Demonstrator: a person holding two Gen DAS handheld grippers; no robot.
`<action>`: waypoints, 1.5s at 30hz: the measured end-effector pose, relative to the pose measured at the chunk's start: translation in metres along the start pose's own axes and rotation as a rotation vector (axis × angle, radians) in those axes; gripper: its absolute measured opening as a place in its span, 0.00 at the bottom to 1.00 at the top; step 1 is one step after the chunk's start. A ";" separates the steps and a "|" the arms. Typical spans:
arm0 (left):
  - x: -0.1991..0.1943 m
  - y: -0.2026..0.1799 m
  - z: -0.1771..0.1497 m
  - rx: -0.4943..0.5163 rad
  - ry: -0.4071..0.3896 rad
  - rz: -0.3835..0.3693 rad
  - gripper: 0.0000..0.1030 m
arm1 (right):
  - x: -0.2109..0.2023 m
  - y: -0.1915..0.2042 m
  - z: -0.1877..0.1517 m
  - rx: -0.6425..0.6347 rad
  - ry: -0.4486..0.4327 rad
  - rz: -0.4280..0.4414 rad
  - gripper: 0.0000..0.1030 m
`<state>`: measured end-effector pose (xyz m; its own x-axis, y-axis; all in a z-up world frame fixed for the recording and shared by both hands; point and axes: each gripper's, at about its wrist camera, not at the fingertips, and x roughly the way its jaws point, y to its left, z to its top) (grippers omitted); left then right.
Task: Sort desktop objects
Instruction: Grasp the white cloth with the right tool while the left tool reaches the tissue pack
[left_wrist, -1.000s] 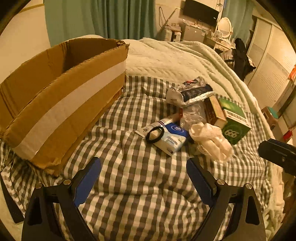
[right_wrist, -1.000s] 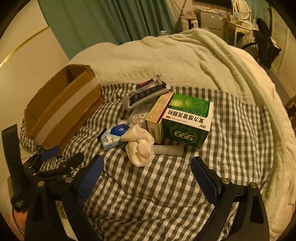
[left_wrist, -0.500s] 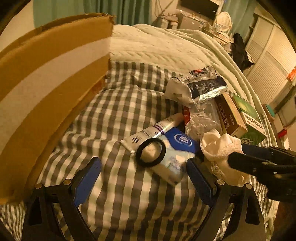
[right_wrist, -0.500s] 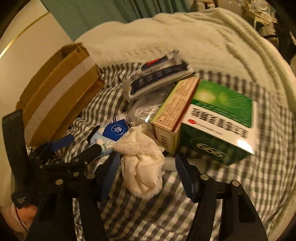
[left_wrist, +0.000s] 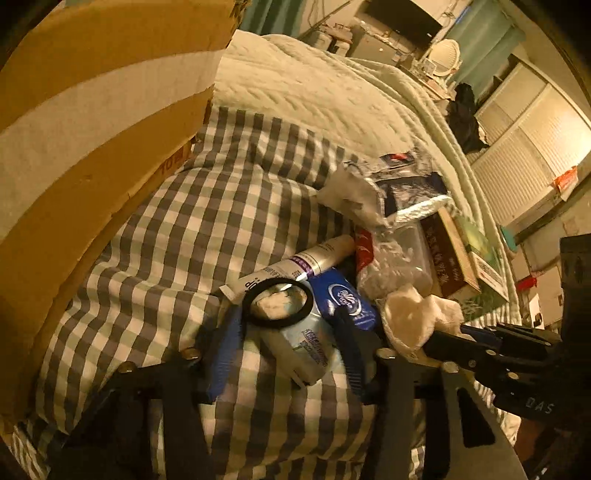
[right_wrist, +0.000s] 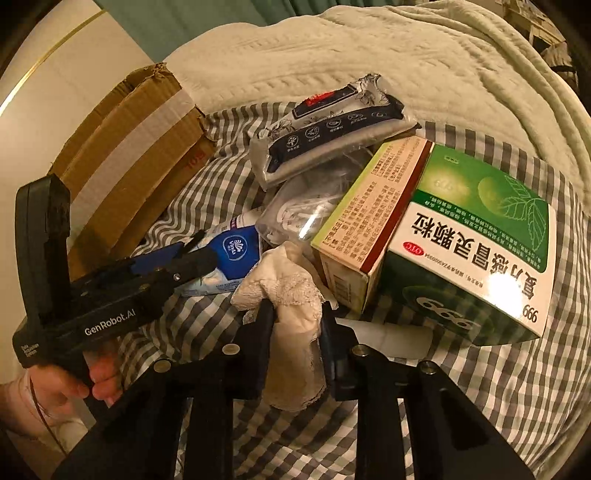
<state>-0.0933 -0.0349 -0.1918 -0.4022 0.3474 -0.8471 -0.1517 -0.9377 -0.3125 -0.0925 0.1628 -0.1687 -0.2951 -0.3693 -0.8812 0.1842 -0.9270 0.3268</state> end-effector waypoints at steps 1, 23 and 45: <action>-0.003 0.000 -0.001 0.006 -0.004 0.000 0.36 | -0.001 0.001 -0.001 -0.002 -0.001 -0.003 0.22; -0.029 0.008 -0.025 -0.027 0.007 -0.027 0.32 | -0.029 0.032 -0.026 -0.014 -0.043 -0.035 0.22; 0.008 -0.015 -0.004 0.034 0.025 -0.081 0.76 | -0.007 0.011 -0.010 -0.038 -0.009 -0.093 0.14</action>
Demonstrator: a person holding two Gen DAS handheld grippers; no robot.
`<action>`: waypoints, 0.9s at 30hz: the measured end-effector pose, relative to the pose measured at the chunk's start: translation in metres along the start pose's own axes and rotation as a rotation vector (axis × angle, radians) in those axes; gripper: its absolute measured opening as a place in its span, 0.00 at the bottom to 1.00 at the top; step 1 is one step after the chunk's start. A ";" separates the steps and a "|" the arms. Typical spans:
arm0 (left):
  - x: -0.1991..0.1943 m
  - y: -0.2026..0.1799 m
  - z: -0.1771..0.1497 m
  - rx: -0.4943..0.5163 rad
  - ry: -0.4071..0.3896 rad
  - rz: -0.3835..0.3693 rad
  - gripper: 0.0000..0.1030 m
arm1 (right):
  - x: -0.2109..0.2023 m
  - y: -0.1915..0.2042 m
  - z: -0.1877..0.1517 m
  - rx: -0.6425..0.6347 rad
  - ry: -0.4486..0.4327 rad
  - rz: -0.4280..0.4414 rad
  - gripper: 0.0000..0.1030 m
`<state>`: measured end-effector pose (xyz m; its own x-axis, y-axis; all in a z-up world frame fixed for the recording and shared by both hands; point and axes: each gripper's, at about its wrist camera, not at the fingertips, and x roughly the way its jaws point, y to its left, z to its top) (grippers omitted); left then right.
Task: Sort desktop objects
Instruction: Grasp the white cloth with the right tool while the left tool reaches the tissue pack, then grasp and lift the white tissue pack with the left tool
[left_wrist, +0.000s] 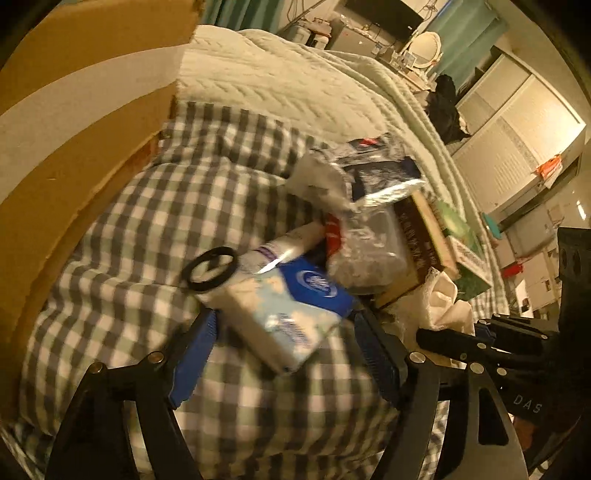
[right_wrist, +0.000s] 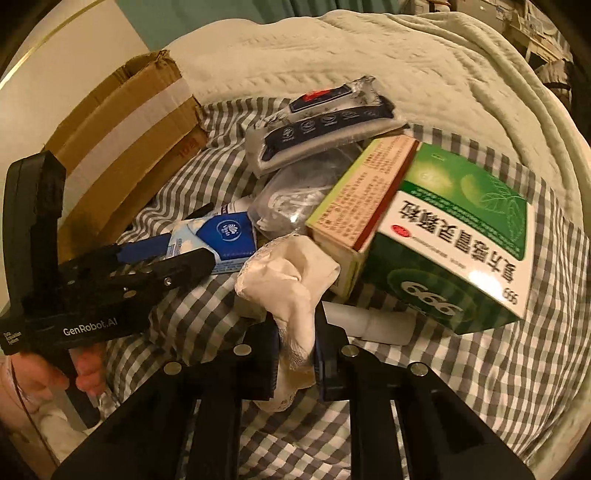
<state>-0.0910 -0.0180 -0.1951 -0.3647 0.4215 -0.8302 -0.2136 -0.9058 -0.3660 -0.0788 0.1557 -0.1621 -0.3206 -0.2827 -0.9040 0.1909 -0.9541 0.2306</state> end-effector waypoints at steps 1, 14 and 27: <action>0.000 -0.003 -0.001 0.005 0.000 -0.003 0.75 | -0.005 -0.002 -0.002 0.001 -0.006 -0.004 0.14; 0.003 -0.028 -0.006 -0.006 0.020 -0.087 0.42 | -0.037 -0.012 -0.027 0.030 -0.020 -0.031 0.14; 0.012 0.017 0.012 -0.268 0.063 -0.157 0.52 | -0.023 -0.026 -0.032 0.041 0.008 0.001 0.14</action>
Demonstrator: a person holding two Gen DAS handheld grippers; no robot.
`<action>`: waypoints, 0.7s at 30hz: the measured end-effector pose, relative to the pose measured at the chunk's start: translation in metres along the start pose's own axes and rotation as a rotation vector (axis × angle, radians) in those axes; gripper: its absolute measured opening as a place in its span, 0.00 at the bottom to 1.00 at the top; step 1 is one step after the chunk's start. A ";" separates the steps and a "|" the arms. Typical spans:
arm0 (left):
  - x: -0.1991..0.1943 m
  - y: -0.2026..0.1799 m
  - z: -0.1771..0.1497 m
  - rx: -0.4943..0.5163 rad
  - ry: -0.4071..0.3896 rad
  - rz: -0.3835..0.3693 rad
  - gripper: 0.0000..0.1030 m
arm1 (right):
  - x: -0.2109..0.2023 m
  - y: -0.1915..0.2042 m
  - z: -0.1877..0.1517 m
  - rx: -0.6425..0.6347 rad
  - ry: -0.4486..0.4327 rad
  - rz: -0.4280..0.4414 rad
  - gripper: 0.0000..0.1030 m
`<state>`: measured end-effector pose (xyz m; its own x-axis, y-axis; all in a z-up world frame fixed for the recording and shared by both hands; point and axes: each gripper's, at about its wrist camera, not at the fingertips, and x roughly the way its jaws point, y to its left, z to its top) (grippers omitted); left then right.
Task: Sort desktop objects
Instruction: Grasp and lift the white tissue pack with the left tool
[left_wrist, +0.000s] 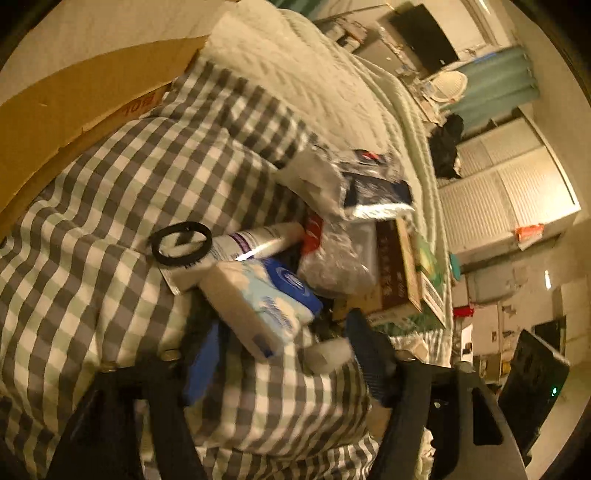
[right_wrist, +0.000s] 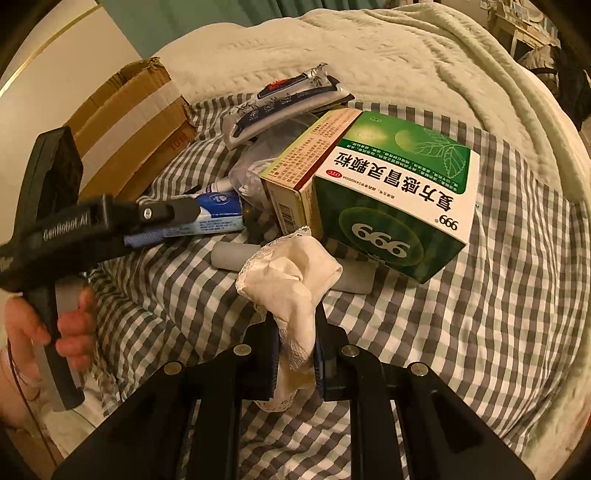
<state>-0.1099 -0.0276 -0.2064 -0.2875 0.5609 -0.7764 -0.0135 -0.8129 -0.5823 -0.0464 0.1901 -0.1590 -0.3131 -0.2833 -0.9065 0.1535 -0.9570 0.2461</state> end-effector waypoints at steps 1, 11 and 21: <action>0.003 0.000 0.001 0.010 0.005 0.027 0.38 | 0.002 -0.001 0.001 -0.001 0.003 0.001 0.14; -0.004 -0.016 -0.009 0.122 -0.019 0.063 0.24 | 0.007 -0.003 0.008 0.001 0.013 0.001 0.14; -0.068 -0.046 -0.034 0.300 -0.155 0.145 0.24 | -0.033 0.033 0.010 -0.044 -0.057 0.004 0.14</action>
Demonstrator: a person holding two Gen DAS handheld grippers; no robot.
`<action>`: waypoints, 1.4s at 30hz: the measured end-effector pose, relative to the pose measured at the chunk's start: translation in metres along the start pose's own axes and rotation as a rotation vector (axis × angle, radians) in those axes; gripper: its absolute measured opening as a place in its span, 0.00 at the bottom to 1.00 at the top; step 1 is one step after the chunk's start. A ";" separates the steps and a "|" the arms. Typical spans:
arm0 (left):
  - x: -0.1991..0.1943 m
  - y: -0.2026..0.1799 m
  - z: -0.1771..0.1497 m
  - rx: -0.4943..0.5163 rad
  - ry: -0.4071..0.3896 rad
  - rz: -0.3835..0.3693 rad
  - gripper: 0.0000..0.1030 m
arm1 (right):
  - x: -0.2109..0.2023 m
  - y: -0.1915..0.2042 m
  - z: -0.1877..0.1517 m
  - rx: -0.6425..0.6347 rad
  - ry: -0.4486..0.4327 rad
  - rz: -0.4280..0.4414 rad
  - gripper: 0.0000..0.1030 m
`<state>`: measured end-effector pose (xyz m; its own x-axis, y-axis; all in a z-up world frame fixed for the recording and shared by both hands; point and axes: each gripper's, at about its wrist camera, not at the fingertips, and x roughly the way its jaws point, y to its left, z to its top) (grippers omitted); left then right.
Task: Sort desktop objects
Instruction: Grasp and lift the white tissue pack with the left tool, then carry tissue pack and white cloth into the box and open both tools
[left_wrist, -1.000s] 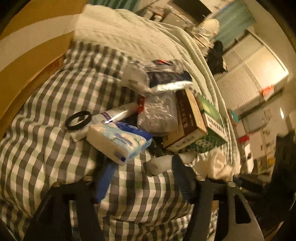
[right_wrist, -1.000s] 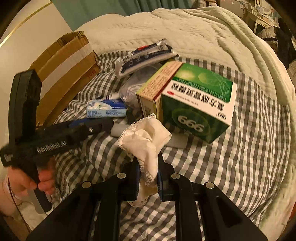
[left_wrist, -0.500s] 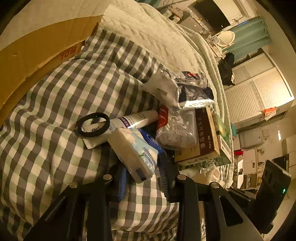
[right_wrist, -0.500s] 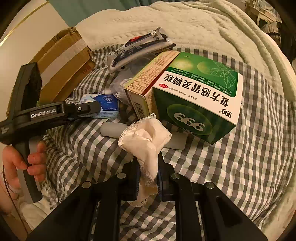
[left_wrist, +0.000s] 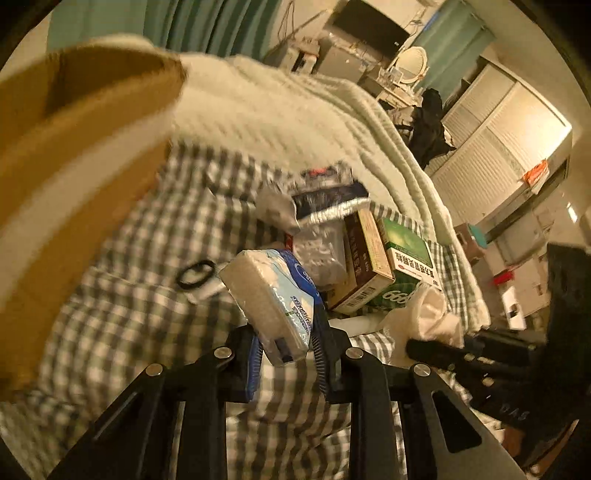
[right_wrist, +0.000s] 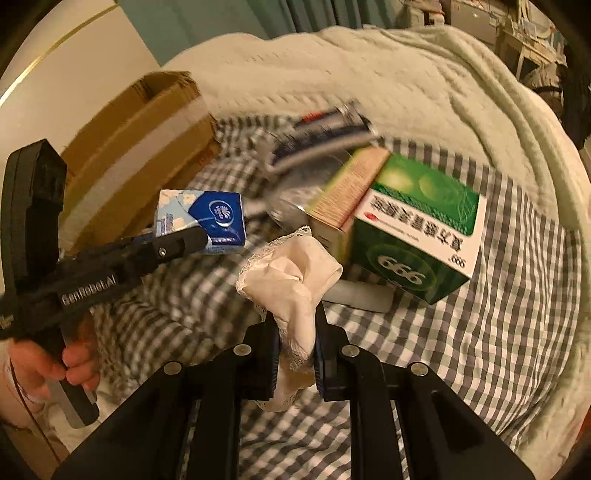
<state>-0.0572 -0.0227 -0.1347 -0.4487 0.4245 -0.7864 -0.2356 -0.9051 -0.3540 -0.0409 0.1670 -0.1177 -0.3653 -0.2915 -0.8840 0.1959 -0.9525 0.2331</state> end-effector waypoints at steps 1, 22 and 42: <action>-0.008 -0.001 -0.001 0.020 -0.015 0.013 0.24 | -0.005 0.005 0.001 -0.004 -0.012 0.003 0.14; -0.190 0.092 0.035 -0.032 -0.428 0.281 0.24 | -0.085 0.185 0.084 -0.218 -0.312 0.167 0.14; -0.144 0.128 0.051 -0.126 -0.357 0.418 0.72 | -0.018 0.188 0.160 -0.119 -0.294 0.233 0.50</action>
<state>-0.0666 -0.1980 -0.0411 -0.7508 -0.0082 -0.6605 0.1200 -0.9850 -0.1242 -0.1429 -0.0213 0.0071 -0.5408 -0.5276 -0.6551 0.4018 -0.8463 0.3499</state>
